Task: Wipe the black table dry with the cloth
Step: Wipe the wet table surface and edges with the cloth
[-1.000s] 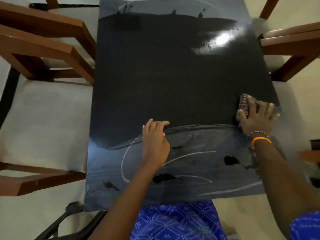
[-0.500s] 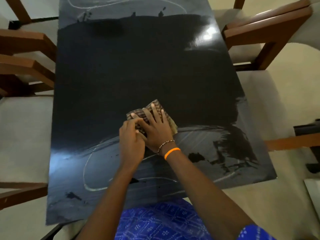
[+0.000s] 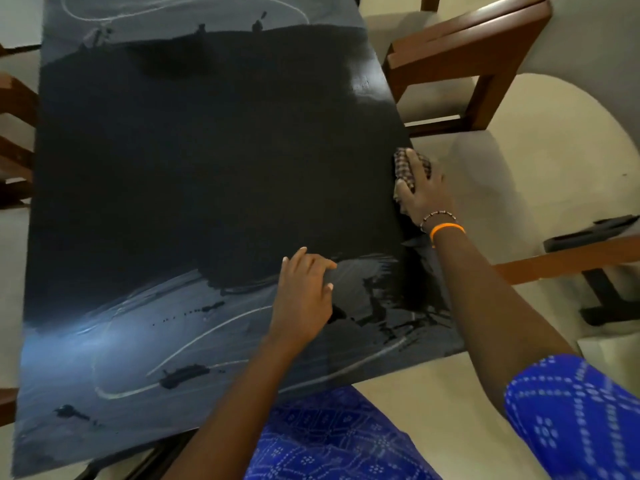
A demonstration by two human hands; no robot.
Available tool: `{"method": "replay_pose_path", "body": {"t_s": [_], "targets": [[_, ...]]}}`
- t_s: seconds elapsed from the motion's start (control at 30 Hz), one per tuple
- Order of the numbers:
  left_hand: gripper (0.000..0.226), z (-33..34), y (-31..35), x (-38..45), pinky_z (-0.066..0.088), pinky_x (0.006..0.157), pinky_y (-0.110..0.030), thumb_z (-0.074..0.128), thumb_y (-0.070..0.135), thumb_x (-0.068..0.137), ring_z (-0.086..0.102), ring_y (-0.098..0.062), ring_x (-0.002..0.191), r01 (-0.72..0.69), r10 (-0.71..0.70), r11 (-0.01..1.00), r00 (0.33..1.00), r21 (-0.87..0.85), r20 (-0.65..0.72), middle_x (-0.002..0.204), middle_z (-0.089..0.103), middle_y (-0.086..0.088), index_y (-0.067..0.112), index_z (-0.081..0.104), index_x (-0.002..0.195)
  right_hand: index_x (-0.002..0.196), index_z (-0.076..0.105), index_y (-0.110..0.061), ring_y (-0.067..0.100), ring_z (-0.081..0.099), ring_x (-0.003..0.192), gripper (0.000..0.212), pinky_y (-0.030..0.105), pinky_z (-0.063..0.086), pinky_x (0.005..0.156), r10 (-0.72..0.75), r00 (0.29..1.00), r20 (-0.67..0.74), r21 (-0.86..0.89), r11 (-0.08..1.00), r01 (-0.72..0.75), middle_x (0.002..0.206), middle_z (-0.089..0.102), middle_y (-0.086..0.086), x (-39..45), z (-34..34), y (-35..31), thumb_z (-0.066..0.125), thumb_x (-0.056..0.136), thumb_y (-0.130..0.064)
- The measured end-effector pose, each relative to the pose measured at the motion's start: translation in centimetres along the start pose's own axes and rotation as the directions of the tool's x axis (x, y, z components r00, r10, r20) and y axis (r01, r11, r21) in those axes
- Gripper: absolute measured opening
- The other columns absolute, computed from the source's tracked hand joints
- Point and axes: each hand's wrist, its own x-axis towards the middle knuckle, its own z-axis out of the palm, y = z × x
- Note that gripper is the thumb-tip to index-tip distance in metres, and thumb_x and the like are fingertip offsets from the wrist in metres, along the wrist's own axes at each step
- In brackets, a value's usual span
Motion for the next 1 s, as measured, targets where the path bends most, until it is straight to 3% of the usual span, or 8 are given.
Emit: {"method": "replay_pose_path", "body": {"t_s": [0.27,0.5,0.67,0.8,1.0], "targets": [[0.036,0.8,0.8,-0.7,-0.001,0.116,-0.045,0.058,0.018,0.086,0.017,-0.022,0.142,-0.017,0.013,0.984,1.000,0.179,0.023,0.132,0.047,0.001,0.021,0.052,0.121,0.147,0.026,-0.028,0.042,0.024,0.138,0.061,0.050,0.027,0.111,-0.055,0.996,-0.065,-0.055,0.997,0.051,0.150,0.027,0.019,-8.7,0.0,3.2,0.040,0.090,-0.044],[0.035,0.6,0.0,-1.6,-0.007,0.114,-0.044,0.055,0.020,0.087,0.016,-0.023,0.142,-0.042,0.044,0.984,0.999,0.172,-0.008,0.134,0.047,0.000,0.020,0.052,0.122,0.145,0.032,-0.027,0.041,0.021,0.141,0.064,0.055,0.018,0.114,-0.002,0.991,-0.133,-0.163,0.986,-0.020,0.148,0.033,0.018,-15.6,1.2,1.8,0.026,0.086,-0.049],[0.035,-1.1,-3.0,-3.4,-0.006,0.114,-0.043,0.053,0.014,0.088,0.019,-0.023,0.141,-0.032,0.040,0.986,0.998,0.163,-0.042,0.134,0.048,-0.001,0.020,0.052,0.122,0.147,0.025,-0.029,0.038,0.012,0.144,0.061,0.054,0.010,0.116,-0.142,0.988,-0.062,-0.149,0.980,0.131,0.152,0.027,0.016,-15.3,3.7,-5.3,0.040,0.090,-0.044],[0.042,-4.5,-7.4,-5.8,-0.004,0.115,-0.042,0.050,0.006,0.086,0.021,-0.024,0.140,0.053,-0.038,0.989,0.994,0.138,-0.104,0.135,0.048,-0.004,0.018,0.049,0.126,0.147,0.023,-0.031,0.038,0.010,0.145,0.063,0.053,0.010,0.115,-0.264,0.965,-0.001,-0.129,0.957,0.262,0.154,0.024,0.014,-16.2,7.4,-14.4,0.044,0.090,-0.043],[0.050,-11.0,-15.5,-11.2,0.017,0.114,-0.049,0.048,-0.003,0.078,0.033,-0.032,0.132,0.268,-0.261,0.963,0.930,-0.007,-0.257,0.134,0.046,-0.014,0.008,0.046,0.127,0.148,0.017,-0.031,0.037,0.004,0.146,0.062,0.051,0.007,0.116,-0.468,0.876,0.117,-0.123,0.869,0.480,0.156,0.018,0.013,-19.5,13.1,-27.5,0.040,0.092,-0.046]]}}
